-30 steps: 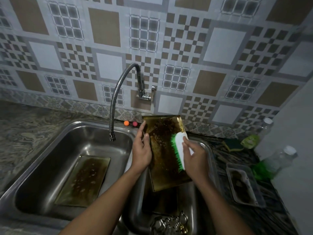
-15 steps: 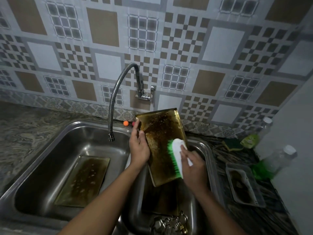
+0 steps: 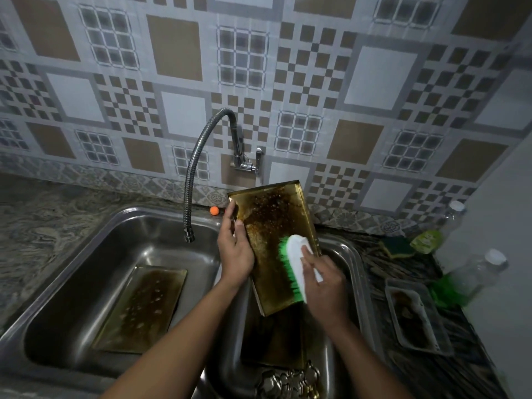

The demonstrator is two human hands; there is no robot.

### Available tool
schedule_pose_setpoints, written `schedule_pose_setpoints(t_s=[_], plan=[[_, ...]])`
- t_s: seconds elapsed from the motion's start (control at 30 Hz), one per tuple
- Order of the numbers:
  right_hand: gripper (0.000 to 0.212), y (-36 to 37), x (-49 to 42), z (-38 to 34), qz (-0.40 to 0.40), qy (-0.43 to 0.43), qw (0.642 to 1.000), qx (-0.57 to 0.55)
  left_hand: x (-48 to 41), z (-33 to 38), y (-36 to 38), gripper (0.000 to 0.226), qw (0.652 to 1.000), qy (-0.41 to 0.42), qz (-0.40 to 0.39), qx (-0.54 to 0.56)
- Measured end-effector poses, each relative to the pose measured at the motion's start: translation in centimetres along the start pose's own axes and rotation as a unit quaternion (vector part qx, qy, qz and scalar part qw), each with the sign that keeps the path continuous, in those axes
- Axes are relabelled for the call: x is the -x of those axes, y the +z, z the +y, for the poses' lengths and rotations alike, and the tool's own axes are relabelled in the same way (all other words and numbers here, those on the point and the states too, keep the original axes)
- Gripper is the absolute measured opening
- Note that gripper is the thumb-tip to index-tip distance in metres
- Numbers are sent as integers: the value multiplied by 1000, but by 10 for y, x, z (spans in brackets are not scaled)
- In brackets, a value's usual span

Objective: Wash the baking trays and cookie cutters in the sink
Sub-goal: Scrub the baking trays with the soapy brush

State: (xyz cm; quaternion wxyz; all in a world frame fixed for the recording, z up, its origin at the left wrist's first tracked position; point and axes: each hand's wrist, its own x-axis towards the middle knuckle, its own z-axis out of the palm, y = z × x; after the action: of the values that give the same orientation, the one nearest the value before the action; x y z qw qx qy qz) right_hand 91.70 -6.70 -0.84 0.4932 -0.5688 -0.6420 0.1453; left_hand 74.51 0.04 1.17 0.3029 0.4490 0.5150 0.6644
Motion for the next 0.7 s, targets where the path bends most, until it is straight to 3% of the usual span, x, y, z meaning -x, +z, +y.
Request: schedule_pose_setpoints(t_s=[0.1,0.17,0.3,0.4,0.63,0.7], plan=[[31,-8,-15,11,42,61,997,2,11,-1,1,43,1000,-10,-15,20],[30,0,-16,1,24,73,997,4,14,0,6,42,1000,-5,-20,20],[31,26,-4,-30,-34,-5,999,5,16,0,10,41,999,-1,-37,-7],[34,35,-14,-38,-26,-26,999,10,21,-1,9,42,998,-2,-69,-2],[32,19,-66,-16,15,82,996,12,22,-9,3,44,995,28,-97,-3],[32,20,-70,-18,13,77,997,19,23,-11,6,44,993,22,-116,-7]])
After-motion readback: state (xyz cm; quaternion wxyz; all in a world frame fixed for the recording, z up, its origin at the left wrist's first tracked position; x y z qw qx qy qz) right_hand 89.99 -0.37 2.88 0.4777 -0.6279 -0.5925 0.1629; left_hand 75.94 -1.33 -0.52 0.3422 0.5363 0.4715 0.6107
